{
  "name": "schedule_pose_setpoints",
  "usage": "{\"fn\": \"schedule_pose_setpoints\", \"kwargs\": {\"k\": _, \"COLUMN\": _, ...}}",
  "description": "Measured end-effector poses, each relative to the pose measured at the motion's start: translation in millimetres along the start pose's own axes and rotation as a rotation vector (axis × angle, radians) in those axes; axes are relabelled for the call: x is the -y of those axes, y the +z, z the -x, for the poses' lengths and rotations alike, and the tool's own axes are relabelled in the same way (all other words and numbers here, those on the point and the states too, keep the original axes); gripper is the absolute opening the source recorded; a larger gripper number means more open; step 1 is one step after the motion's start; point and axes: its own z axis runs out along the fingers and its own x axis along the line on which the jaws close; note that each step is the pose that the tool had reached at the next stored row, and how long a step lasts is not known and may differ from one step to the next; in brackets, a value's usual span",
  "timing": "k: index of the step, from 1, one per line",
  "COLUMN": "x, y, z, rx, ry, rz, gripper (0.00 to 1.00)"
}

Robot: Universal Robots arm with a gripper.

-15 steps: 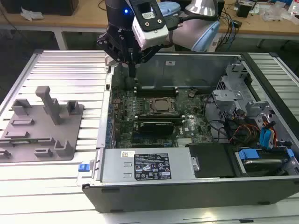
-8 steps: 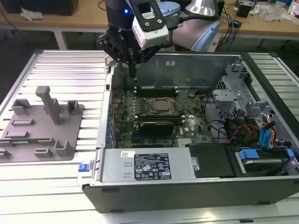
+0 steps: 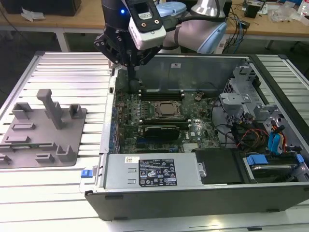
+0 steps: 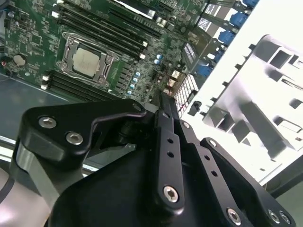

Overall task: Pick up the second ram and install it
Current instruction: 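Reach for the second ram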

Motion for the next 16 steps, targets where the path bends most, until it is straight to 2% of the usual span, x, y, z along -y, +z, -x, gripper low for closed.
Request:
{"fn": "schedule_pose_setpoints", "kwargs": {"k": 3, "x": 0.7, "y": -0.2, "z": -9.3, "rx": 0.0001, "ry": 0.0, "rz": 0.0, "gripper": 0.08}}
{"fn": "schedule_pose_setpoints", "kwargs": {"k": 6, "x": 1.6, "y": -0.6, "z": -22.2, "rx": 0.0007, "ry": 0.0, "rz": 0.0, "gripper": 0.08}}
{"fn": "schedule_pose_setpoints", "kwargs": {"k": 7, "x": 2.2, "y": -0.8, "z": -30.0, "rx": 0.0015, "ry": 0.0, "rz": 0.0001, "gripper": 0.08}}
{"fn": "schedule_pose_setpoints", "kwargs": {"k": 13, "x": 3.2, "y": -1.1, "z": -43.5, "rx": 0.0032, "ry": 0.0, "rz": 0.0003, "gripper": 0.08}}
{"fn": "schedule_pose_setpoints", "kwargs": {"k": 16, "x": 4.1, "y": -1.4, "z": -55.4, "rx": 0.0041, "ry": 0.0, "rz": 0.0003, "gripper": 0.08}}
